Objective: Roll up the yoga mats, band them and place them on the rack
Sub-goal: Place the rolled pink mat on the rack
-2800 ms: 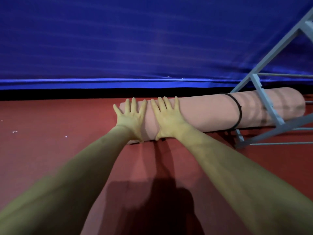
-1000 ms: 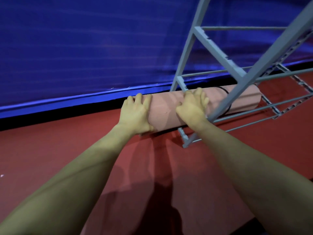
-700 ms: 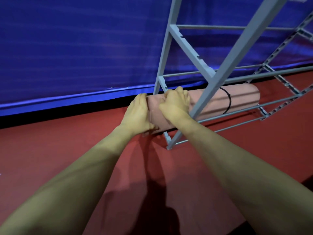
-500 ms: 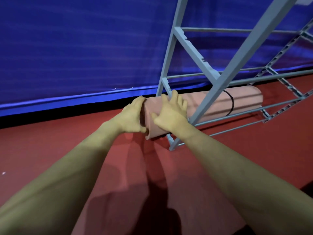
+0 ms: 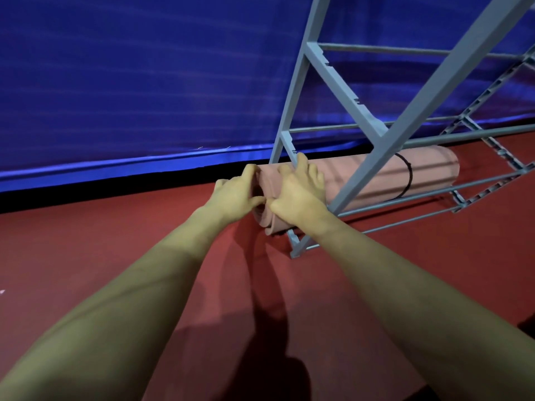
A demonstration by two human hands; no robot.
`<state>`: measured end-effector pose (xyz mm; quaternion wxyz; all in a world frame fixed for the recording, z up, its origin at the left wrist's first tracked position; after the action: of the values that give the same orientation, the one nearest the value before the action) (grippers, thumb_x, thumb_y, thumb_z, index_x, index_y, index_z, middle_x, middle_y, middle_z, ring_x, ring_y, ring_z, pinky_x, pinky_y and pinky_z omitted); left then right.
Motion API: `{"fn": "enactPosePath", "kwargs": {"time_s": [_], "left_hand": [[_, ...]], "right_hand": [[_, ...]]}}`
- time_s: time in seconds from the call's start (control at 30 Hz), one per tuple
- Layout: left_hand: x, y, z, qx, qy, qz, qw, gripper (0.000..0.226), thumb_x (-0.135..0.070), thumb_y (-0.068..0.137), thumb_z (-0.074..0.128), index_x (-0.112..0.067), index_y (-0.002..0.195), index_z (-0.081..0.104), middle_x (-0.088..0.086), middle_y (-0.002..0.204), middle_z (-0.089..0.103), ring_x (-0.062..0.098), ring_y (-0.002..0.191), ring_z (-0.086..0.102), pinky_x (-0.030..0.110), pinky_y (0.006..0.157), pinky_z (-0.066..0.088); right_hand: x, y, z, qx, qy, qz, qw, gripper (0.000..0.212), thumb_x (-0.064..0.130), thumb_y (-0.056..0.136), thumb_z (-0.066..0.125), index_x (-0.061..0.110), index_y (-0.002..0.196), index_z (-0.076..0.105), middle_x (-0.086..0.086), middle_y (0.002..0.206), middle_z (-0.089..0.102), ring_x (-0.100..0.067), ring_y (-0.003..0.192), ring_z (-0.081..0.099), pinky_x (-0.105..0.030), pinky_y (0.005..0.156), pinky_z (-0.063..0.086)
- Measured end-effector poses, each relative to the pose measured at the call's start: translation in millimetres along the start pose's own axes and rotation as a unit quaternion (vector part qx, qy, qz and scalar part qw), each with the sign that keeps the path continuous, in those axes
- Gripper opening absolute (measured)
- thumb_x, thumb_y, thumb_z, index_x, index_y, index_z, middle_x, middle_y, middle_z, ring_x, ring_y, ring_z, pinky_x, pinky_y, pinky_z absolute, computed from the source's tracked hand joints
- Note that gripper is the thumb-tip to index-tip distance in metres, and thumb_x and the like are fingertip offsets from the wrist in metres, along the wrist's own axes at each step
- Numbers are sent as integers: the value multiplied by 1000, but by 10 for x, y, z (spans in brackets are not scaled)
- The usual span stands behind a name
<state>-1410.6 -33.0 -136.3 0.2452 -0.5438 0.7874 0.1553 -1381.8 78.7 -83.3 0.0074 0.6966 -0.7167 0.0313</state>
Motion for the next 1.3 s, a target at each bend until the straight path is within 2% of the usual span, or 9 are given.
{"fn": "enactPosePath", "kwargs": {"time_s": [0.17,0.33,0.47,0.63,0.8,1.0,1.07,1.17,1.3], "left_hand": [[187,-145,-194,-5,75,-9,997,62,-18,90,53,-27,145,26,-1,144,44,28,126,42,44,102,27],[546,-256,-571,-34,109,-51,992,53,-25,93,51,-20,142,33,6,139,47,30,124,46,42,100,32],[755,-384,-861,-70,9,-100,992,44,-23,93,53,-14,135,44,9,133,53,30,121,51,42,100,39],[764,-586,-1338,-38,-121,-156,980,37,-21,93,55,-16,129,48,5,122,59,24,104,59,33,89,46],[261,-790,-2329,-18,-165,-176,970,35,-20,94,54,-15,128,48,3,114,62,17,83,58,26,75,43],[-731,-1005,-3807,-49,-179,-184,965,34,-16,94,51,-14,127,49,-2,93,62,6,56,50,24,63,40],[-1114,-1056,-4278,-53,-176,-187,965,31,-15,94,52,-12,124,52,0,90,63,5,56,49,24,64,40],[-1760,-1123,-4967,-57,-179,-183,965,25,-13,93,52,-10,117,58,10,97,67,18,70,56,25,66,41],[-2633,-1175,-5781,-62,-181,-178,965,21,-15,94,52,-9,112,61,1,87,61,19,85,58,25,65,41]], "right_hand": [[90,36,-26,-74,30,-44,996,52,35,82,61,8,125,49,-19,151,22,-34,138,20,-41,111,11],[486,159,-19,-103,30,-83,991,33,26,85,55,6,111,56,-15,137,43,-33,124,38,-37,103,20],[834,242,5,-62,55,-87,993,30,27,90,50,9,113,56,-9,120,52,-30,113,47,-38,97,30],[1110,218,-331,4,108,-85,990,23,21,93,46,8,111,55,-8,115,56,-31,105,56,-38,84,42],[1255,138,-1298,52,160,-47,985,26,20,92,47,12,115,56,-6,117,60,-30,109,57,-37,84,45],[1402,-85,-2879,75,227,-45,970,25,19,90,49,15,113,60,-2,111,65,-25,104,60,-33,81,46],[1389,-175,-3475,67,251,-43,965,24,18,90,50,14,111,61,-3,110,66,-25,103,60,-34,82,47],[1305,-308,-4315,64,276,-35,958,22,17,90,50,13,108,63,-5,103,68,-27,97,62,-36,80,50],[1133,-450,-5370,54,306,-47,949,17,16,90,51,12,101,64,-7,95,69,-28,88,63,-41,77,52]]}}
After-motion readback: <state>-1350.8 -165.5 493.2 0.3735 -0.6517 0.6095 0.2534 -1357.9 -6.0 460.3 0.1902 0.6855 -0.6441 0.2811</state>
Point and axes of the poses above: each hand's wrist, its own y-axis towards the middle knuckle, its own z-axis out of the palm, x = y × z, the point moved 7 cm from there along y, towards the middle knuckle
